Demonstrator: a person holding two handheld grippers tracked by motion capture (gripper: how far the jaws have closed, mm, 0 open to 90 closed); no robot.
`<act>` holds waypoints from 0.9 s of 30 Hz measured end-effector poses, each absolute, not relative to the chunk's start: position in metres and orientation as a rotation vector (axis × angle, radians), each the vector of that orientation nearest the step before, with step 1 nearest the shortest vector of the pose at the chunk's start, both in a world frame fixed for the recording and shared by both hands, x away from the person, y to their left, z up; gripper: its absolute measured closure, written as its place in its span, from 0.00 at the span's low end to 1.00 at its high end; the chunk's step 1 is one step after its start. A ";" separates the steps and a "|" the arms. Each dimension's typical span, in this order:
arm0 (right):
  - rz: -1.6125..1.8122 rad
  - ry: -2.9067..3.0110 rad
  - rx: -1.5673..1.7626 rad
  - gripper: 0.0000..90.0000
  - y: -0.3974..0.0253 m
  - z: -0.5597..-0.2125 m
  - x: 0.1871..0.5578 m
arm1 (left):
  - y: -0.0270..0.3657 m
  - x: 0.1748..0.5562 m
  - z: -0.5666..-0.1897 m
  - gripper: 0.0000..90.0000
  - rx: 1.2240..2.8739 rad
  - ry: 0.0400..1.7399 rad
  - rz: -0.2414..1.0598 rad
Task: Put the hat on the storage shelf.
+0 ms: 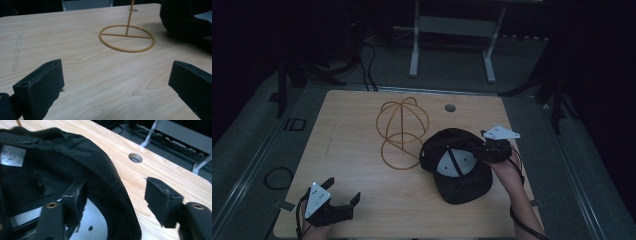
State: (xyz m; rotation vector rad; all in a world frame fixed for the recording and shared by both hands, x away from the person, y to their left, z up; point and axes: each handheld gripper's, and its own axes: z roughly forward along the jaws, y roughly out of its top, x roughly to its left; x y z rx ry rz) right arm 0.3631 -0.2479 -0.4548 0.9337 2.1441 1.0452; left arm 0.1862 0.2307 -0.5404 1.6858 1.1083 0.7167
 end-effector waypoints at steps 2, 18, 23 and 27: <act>1.038 2.167 0.941 0.43 -0.245 -0.456 0.368 | 0.230 0.186 -0.541 0.01 1.692 1.100 0.709; 0.841 2.173 0.914 0.95 -0.228 -0.467 0.378 | 0.227 0.188 -0.543 0.01 1.708 1.104 0.697; 0.860 2.184 0.942 0.98 -0.227 -0.462 0.377 | 0.225 0.187 -0.542 0.01 1.704 1.102 0.712; 0.945 2.183 0.953 0.98 -0.223 -0.455 0.370 | 0.223 0.188 -0.543 0.01 1.708 1.107 0.692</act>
